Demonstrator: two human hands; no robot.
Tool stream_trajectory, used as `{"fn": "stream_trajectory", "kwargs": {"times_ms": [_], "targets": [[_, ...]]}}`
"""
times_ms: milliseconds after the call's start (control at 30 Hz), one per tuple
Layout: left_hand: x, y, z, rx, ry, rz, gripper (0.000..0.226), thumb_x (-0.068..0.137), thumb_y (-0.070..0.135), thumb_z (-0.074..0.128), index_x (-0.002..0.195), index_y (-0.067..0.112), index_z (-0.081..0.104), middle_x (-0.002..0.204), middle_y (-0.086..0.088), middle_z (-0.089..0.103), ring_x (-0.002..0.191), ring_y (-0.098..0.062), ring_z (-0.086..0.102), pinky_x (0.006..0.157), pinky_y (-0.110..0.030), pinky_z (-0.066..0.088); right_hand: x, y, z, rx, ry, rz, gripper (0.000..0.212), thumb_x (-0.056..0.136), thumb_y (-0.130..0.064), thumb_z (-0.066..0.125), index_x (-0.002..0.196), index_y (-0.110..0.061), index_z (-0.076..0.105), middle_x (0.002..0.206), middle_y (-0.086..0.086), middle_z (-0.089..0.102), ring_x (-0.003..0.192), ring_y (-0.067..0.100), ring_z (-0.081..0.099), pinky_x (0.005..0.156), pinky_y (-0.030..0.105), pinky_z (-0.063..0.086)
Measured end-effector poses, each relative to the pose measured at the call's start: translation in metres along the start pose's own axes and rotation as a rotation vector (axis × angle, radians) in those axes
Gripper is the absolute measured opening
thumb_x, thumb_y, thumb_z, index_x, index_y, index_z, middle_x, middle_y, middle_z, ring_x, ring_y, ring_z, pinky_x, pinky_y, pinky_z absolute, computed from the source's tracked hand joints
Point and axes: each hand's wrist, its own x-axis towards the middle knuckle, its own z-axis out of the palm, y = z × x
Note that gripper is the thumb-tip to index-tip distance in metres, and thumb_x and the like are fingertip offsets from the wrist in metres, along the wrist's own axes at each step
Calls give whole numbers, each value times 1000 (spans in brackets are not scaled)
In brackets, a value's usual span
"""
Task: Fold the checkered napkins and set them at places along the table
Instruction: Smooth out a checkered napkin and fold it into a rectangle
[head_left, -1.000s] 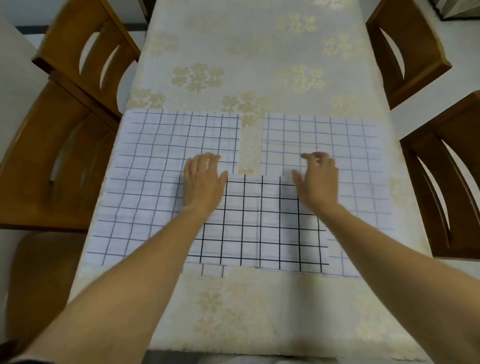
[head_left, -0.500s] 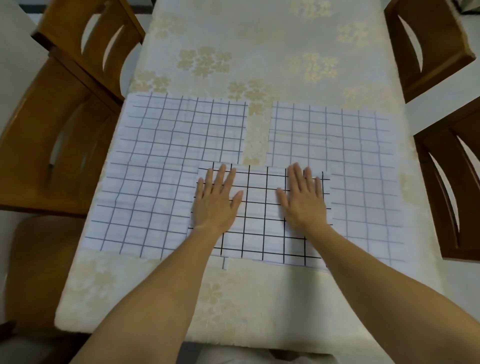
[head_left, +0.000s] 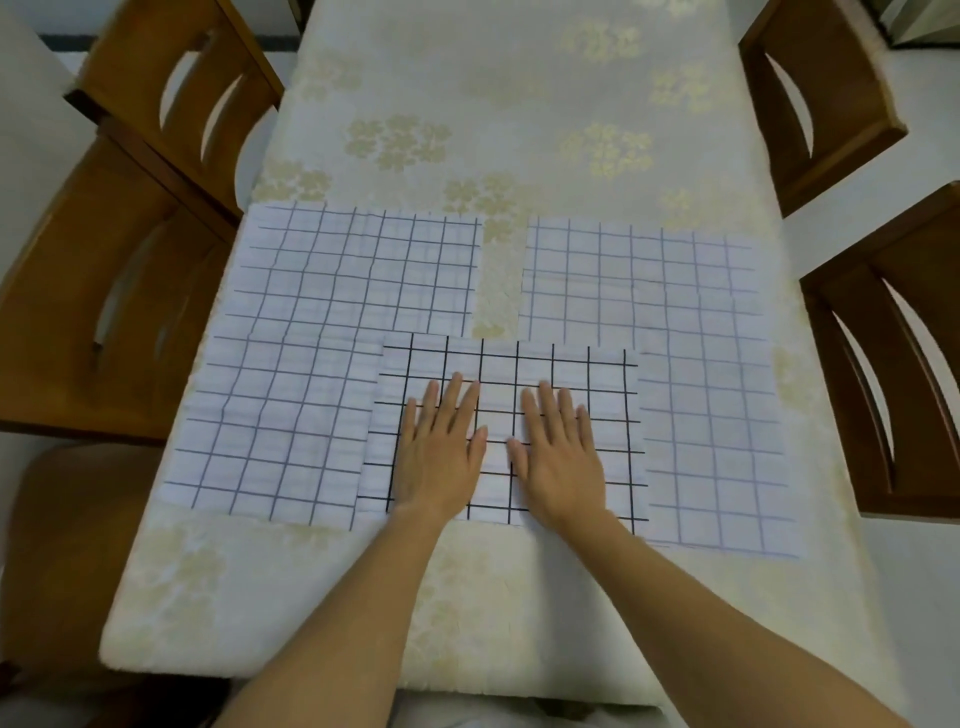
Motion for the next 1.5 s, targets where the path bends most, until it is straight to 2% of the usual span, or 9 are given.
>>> {"fn": "stream_trajectory", "kwargs": {"times_ms": [200,400,633,733,900,1033,1300,1433,1500], "targets": [[-1,0,0,17,1,12,66,102,56,0,160,28,-16,167,5,-23,155,-21,-20,126,-48,-4,-11,53,-15,59,-1,198,77,101,-66,10,159,-23,-17,165,-1,-26,152,21,-26,125,42,-12],[0,7,-13,-89,29,3,64,107,51,20,160,32,-10,167,6,-19,155,-21,-20,124,-48,-14,-13,68,-53,428,303,475,61,101,-33,55,152,-6,36,152,19,38,135,34,42,110,44,37],[33,18,-10,-69,16,-8,60,107,47,12,162,30,-5,169,5,-14,156,-20,-15,126,-49,-7,9,81,-84,994,241,853,53,93,-33,58,141,-13,47,127,3,59,118,25,59,97,35,47],[32,17,-4,-52,32,-10,62,106,52,13,161,31,-5,169,6,-13,156,-20,-13,126,-50,-3,16,88,-88,1018,160,866,57,73,-54,57,114,-15,58,101,4,65,103,34,69,95,49,56],[34,15,-4,-20,26,-14,67,102,61,8,162,32,-4,170,7,-11,156,-19,-13,126,-50,-4,18,93,-88,969,22,844,61,96,-50,58,96,11,65,91,35,62,62,24,53,64,36,40],[34,16,-3,-17,26,-13,67,102,61,8,162,32,-3,170,7,-11,156,-19,-12,126,-50,-3,18,91,-94,908,-113,834,49,92,-51,66,70,-9,51,66,10,48,54,18,39,55,28,33],[36,14,-2,-29,27,-19,67,103,61,10,162,33,-4,169,7,-13,156,-19,-13,126,-50,-2,11,79,-99,922,-22,669,31,91,-34,72,83,-13,51,72,4,49,70,20,46,64,29,42],[35,15,-2,-22,27,-16,68,102,63,9,161,33,-6,169,7,-14,156,-19,-13,126,-50,-3,9,80,-101,958,-63,731,46,89,-39,75,122,-17,52,110,4,57,98,24,58,81,36,50],[36,15,-2,-23,23,-17,68,102,63,8,161,34,-7,169,7,-15,156,-20,-14,125,-50,-3,4,80,-99,885,-94,682,33,92,-38,70,114,-19,54,95,1,57,85,21,57,71,33,45]]}}
